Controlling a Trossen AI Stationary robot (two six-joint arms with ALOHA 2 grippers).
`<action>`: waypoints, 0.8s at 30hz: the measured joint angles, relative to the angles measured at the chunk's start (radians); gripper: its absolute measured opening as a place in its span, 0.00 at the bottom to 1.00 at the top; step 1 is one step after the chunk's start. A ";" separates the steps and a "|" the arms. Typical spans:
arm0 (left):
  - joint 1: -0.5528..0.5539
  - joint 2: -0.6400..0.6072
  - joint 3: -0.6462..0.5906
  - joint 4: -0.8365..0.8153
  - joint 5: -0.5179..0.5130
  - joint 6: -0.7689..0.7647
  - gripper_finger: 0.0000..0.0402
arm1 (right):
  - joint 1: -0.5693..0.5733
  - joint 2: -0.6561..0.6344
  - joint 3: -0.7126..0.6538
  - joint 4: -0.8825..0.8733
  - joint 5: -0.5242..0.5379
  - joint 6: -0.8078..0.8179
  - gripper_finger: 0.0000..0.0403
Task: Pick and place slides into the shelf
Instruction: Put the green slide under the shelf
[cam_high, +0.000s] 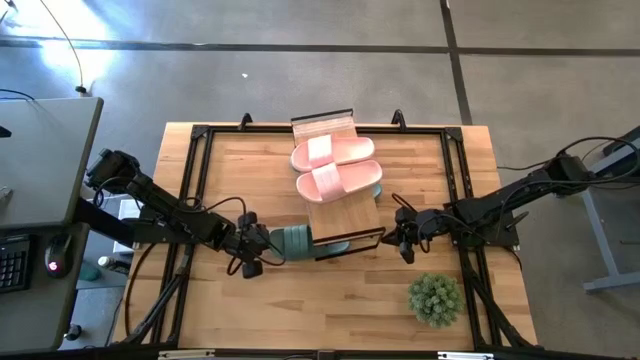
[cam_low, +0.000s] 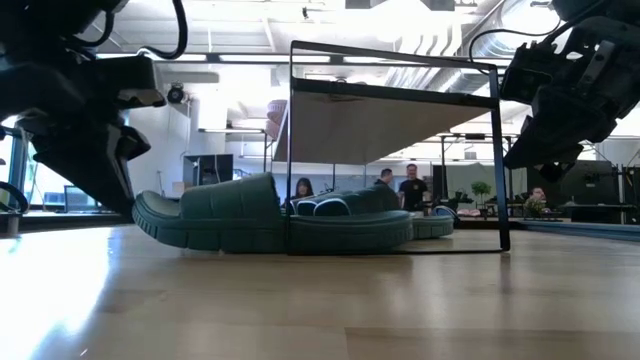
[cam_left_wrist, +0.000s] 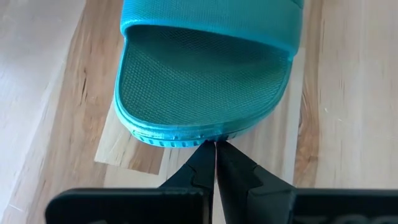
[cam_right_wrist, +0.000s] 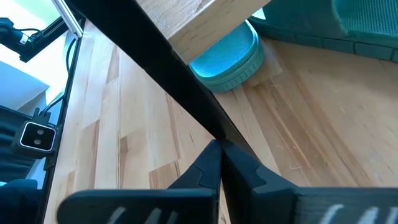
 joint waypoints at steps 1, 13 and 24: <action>0.000 0.000 0.000 0.001 -0.001 0.000 0.01 | 0.000 0.000 0.000 0.000 0.000 0.000 0.00; 0.000 0.000 0.000 0.053 -0.003 0.041 0.01 | 0.000 0.000 0.000 0.007 -0.017 -0.003 0.00; 0.001 0.113 0.002 0.096 0.042 -0.018 0.01 | -0.001 0.000 0.000 0.009 -0.020 -0.002 0.00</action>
